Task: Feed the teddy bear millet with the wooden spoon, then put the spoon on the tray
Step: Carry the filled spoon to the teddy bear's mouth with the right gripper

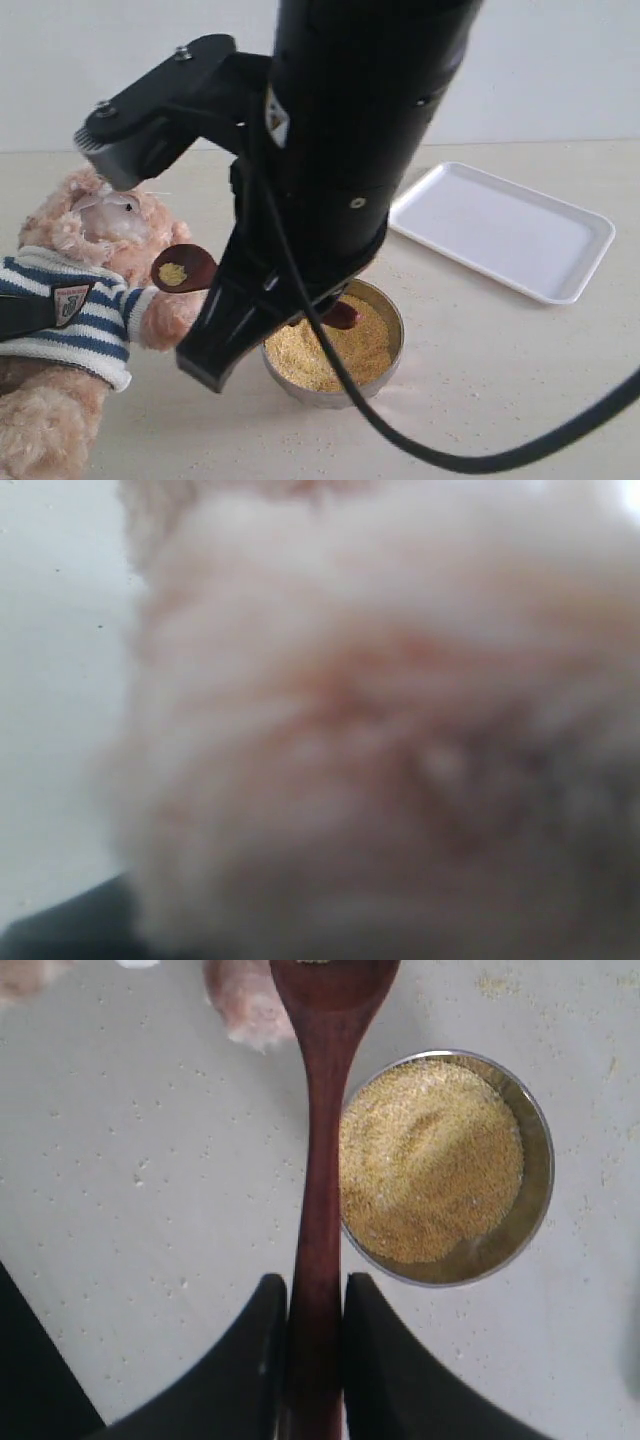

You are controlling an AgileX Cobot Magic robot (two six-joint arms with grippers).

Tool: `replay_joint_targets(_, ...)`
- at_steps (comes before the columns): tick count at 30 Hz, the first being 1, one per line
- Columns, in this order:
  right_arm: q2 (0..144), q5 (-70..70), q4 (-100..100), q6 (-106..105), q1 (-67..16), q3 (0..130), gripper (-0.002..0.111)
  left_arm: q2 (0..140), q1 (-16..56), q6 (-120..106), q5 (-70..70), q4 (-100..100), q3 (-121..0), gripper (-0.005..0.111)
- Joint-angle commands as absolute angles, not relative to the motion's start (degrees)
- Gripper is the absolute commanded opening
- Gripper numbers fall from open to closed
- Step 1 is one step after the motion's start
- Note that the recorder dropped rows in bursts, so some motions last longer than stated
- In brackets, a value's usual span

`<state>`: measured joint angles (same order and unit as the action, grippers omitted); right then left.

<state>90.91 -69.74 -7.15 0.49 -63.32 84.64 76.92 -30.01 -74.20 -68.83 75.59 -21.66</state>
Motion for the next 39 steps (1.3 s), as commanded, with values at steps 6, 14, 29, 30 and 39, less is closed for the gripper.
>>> replay_joint_targets(6,92.65,-69.96,-8.21,0.0,-64.55,91.82,0.009,76.32,-30.14,-74.7,-69.96,76.91,-21.33,0.005)
replay_joint_targets(14,93.2,-67.1,-11.4,0.0,-64.55,92.75,0.009,76.32,-30.14,-74.7,-69.96,76.91,-21.33,0.005)
replay_joint_targets(29,98.54,-59.2,-15.35,-1.8,-64.67,92.75,0.009,76.32,-30.14,-74.7,-69.96,76.91,-21.33,0.005)
replay_joint_targets(30,98.66,-58.66,-15.4,-1.8,-64.67,92.75,0.009,76.32,-30.14,-74.7,-69.96,76.91,-21.33,0.005)
replay_joint_targets(39,103.42,-58.46,-23.02,-2.03,-65.87,92.64,0.009,76.32,-30.14,-74.7,-69.96,76.91,-21.33,0.005)
